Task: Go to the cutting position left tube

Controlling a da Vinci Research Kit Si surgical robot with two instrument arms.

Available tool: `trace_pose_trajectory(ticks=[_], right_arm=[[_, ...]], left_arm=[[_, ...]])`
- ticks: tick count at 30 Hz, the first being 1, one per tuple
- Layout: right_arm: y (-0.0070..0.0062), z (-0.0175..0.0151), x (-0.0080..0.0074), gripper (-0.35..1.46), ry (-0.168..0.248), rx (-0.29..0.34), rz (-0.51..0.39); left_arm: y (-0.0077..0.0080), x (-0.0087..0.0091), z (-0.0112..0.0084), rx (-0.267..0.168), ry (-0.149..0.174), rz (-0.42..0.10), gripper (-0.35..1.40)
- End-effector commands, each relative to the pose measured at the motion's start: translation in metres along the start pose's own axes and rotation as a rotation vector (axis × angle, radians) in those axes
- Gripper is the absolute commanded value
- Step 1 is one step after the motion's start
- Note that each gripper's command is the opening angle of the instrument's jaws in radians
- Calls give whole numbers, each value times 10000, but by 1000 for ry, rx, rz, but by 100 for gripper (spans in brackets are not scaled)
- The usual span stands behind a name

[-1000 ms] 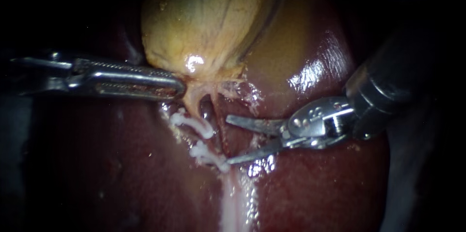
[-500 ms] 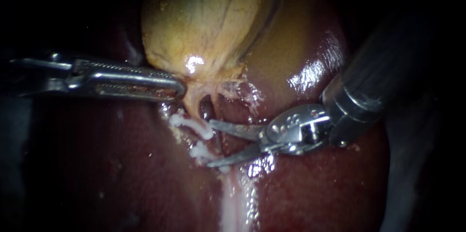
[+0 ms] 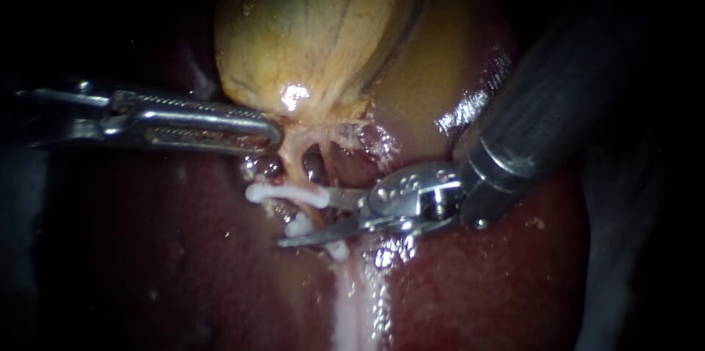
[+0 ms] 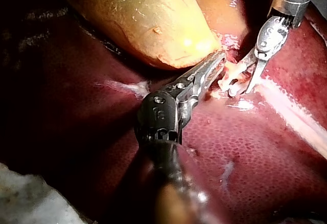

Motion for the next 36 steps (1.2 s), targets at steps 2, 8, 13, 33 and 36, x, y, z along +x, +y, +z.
trace_pose_trajectory(ticks=[2, 8, 13, 33, 36], right_arm=[[1, 2, 1, 143, 0, 8, 7], [7, 11, 5, 143, 9, 23, 20], [12, 20, 7, 143, 22, 34, 31], [12, 48, -5, 141, 35, 83, 44], [13, 48, -6, 141, 38, 83, 44]], left_arm=[[0, 0, 1, 0, 0, 0, -35], [0, -1, 2, 1, 0, 0, -35], [0, -1, 2, 1, 0, 1, -35], [0, -2, 2, 1, 0, 1, -35], [1, -2, 2, 1, 0, 1, -35]])
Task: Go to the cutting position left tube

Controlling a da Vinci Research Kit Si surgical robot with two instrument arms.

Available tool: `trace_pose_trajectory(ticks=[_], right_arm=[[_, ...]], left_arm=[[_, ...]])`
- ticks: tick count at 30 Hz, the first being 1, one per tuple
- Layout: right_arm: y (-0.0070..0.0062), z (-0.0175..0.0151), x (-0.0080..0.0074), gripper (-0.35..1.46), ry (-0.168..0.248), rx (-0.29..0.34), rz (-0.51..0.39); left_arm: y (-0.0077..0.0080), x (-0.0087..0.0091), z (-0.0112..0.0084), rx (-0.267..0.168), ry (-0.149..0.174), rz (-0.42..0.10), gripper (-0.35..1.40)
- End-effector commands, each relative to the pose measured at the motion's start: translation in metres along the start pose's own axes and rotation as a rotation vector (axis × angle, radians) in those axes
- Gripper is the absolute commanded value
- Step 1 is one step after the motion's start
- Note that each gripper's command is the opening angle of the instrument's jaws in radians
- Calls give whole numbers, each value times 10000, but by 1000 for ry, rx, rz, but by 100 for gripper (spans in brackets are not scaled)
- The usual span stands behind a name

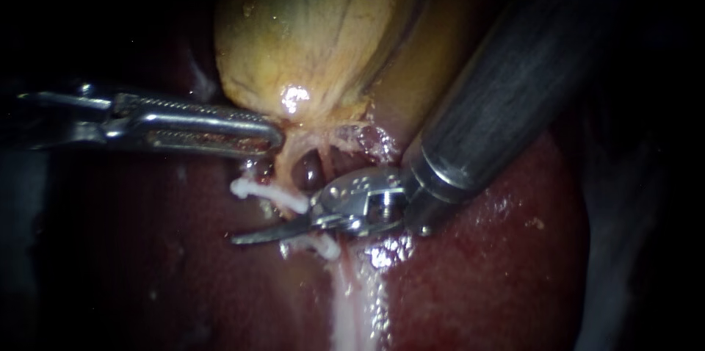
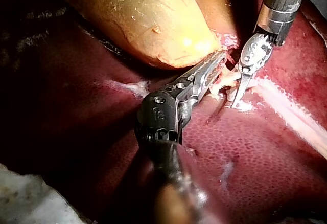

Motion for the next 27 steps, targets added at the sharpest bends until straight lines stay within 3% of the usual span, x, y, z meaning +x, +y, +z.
trace_pose_trajectory(ticks=[1, 9, 27], right_arm=[[1, 0, 0, 141, 4, -1, 0], [7, 1, -2, 140, 31, -2, -1], [7, 1, -1, 140, 37, -1, -2]], left_arm=[[1, 0, 0, 0, 0, 0, -35], [1, 0, 0, 0, 0, 0, -35], [2, 0, 0, 1, 0, 0, -35]])
